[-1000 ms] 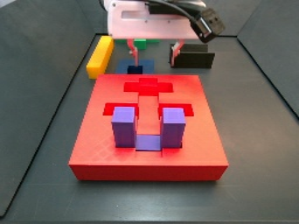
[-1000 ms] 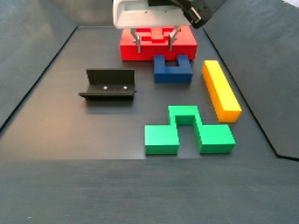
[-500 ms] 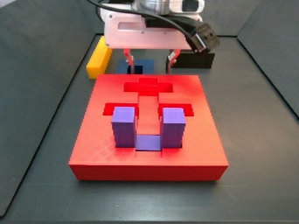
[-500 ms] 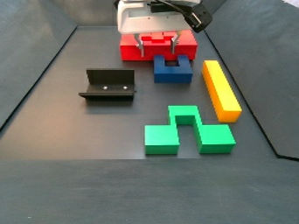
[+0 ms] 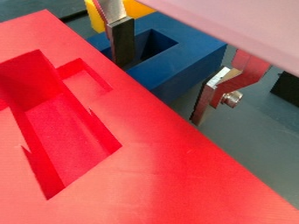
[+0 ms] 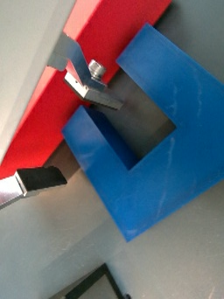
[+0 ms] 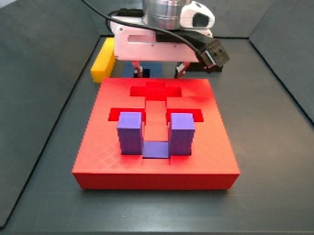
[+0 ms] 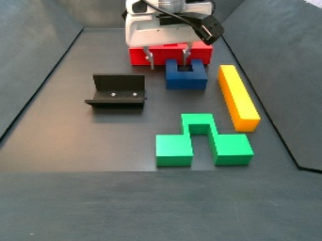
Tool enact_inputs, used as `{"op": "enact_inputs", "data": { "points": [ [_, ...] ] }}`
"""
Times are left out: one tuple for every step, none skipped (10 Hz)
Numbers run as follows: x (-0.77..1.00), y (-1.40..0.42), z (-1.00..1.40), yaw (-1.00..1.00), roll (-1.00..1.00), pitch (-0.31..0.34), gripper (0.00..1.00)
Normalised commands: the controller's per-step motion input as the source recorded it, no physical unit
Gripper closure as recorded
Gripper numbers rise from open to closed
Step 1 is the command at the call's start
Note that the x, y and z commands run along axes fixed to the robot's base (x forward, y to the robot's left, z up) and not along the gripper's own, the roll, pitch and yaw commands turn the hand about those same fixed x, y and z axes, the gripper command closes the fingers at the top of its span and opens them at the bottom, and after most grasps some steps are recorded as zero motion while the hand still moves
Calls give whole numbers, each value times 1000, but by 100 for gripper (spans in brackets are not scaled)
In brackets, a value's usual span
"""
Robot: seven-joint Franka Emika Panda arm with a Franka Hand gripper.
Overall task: Pick up the blue object. Move up. Place the blue object on the fixture. Regrasp the blue object. Move to above the board. Insert the blue object.
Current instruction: Pick up the blue object.
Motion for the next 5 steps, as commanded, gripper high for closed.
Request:
{"op": "enact_inputs", "data": {
  "points": [
    [-17,0,0,0,0,0,0],
    [0,-3,0,0,24,-10,0],
    [0,0,0,0,7,0,0],
    [0,0,0,0,9,0,0],
    [0,0,0,0,0,0,100]
  ]
}}
